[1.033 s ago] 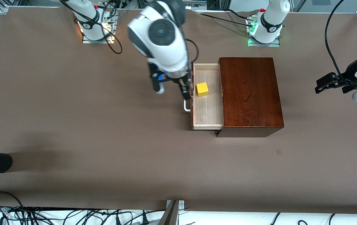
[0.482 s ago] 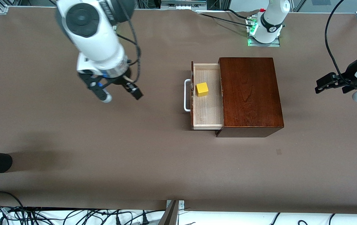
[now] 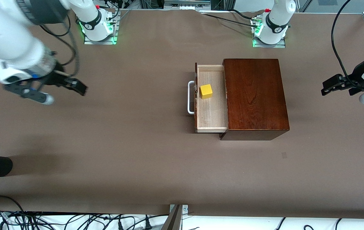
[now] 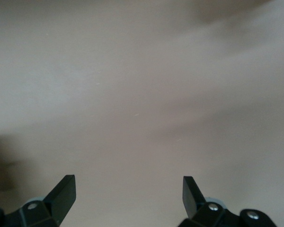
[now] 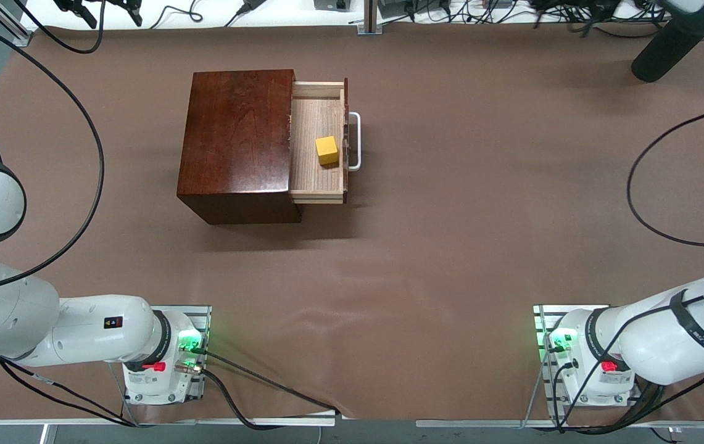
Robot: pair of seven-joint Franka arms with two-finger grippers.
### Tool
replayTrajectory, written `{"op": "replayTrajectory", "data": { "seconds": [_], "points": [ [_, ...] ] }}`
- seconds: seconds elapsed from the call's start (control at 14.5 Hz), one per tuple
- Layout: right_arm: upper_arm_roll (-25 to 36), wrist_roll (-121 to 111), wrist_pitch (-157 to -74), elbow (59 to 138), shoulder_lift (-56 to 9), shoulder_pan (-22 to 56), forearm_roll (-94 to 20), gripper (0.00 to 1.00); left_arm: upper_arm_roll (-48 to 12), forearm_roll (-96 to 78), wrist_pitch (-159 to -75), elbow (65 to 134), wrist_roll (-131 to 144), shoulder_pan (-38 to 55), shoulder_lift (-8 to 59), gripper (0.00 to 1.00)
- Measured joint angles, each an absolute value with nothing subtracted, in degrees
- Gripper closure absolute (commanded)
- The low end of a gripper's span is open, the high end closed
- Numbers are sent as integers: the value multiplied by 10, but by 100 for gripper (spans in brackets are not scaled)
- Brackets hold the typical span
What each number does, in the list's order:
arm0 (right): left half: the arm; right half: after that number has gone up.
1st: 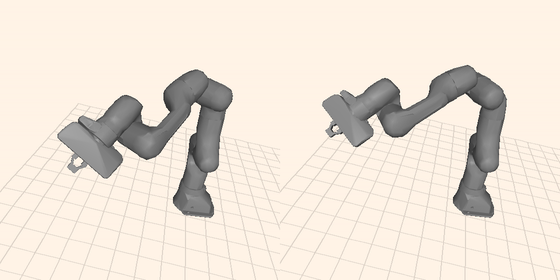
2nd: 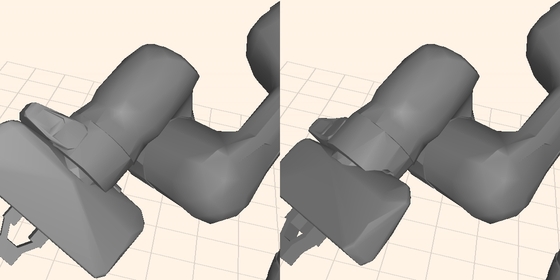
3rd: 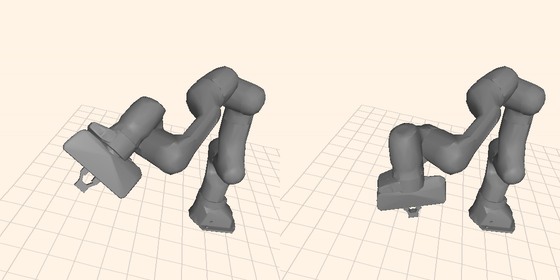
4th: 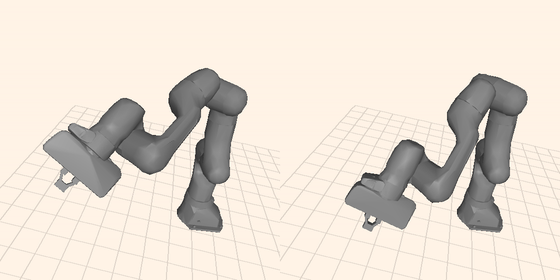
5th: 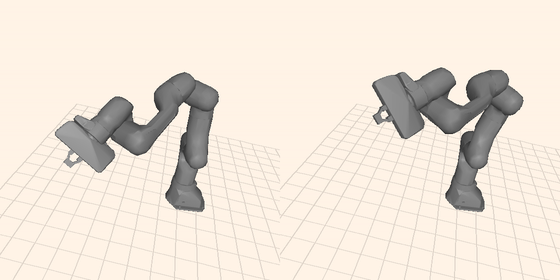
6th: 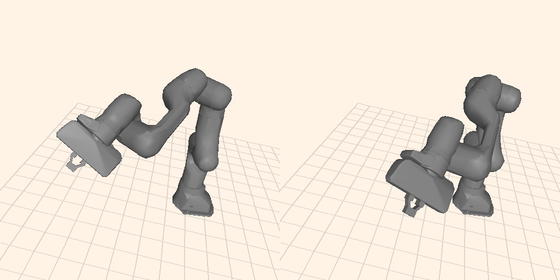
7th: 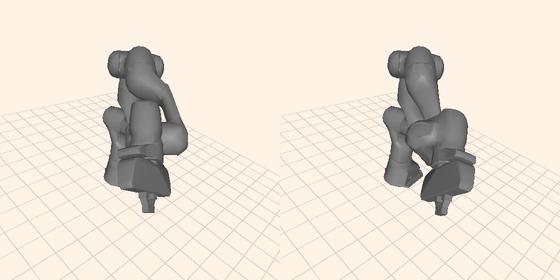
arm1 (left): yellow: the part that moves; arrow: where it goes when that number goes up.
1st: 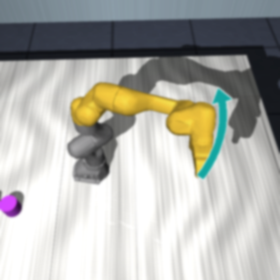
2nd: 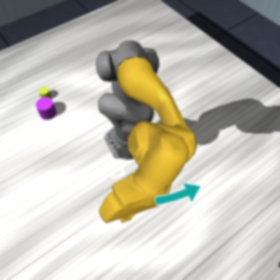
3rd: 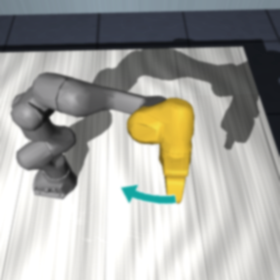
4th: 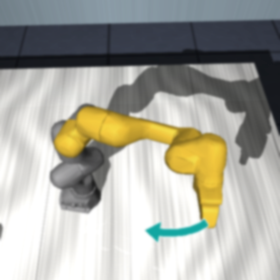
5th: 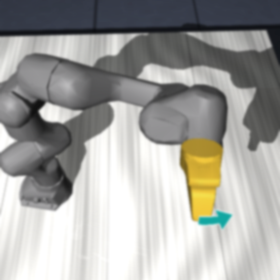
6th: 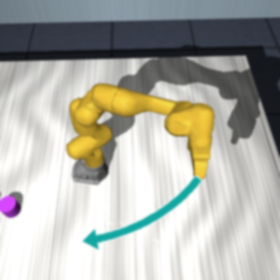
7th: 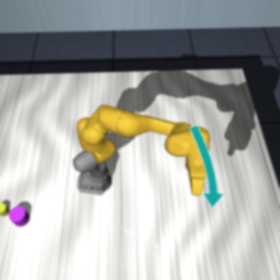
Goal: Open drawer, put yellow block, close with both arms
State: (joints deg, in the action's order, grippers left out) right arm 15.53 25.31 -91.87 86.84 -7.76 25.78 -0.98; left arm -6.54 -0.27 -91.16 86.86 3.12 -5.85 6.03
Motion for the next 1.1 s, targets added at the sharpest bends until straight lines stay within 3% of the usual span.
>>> {"op": "replayTrajectory", "data": {
  "seconds": [0.21,0.48,1.1],
  "points": [
    [152,116,-919,890,-54,183,-10,0,-65,-3,-912,869,31,-59,60,0],
    [94,12,-919,901,-39,78,-9,0,-65,-3,-912,869,31,-59,60,0],
    [76,-7,-919,902,-39,66,6,0,-65,-10,-924,861,32,-61,65,0]
  ]
}}
